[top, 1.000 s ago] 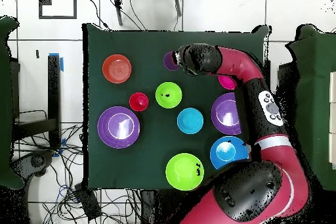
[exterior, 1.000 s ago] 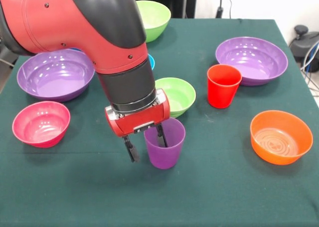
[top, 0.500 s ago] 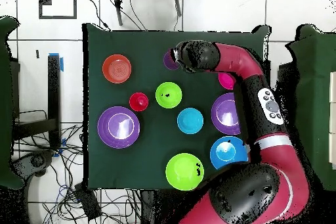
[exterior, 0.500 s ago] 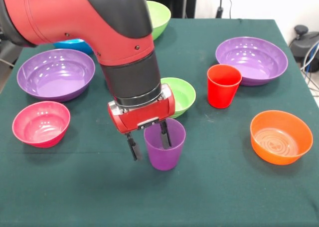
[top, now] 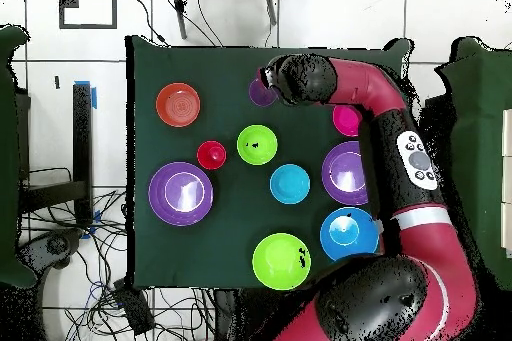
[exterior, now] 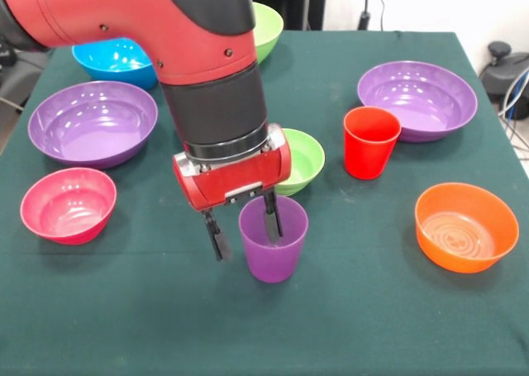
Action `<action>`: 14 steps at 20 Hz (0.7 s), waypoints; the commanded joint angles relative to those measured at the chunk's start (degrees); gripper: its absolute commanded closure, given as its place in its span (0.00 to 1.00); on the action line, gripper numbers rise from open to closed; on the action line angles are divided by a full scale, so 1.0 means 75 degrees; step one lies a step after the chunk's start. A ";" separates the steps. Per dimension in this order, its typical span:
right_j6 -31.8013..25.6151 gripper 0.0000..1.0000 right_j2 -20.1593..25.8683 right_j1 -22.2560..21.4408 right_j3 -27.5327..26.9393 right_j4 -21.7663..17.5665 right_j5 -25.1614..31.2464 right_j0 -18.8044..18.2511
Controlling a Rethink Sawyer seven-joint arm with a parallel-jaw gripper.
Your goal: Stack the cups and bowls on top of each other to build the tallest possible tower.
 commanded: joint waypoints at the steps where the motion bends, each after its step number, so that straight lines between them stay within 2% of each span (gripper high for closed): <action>1: -0.1078 0.00 -0.0430 -0.0303 0.0470 -0.0428 0.1135 0.0334; 7: -0.0983 0.00 -0.0561 -0.0560 0.0697 -0.0390 0.1570 0.0312; 14: -0.0781 0.00 -0.0807 -0.0980 0.1291 -0.0457 0.1896 0.0264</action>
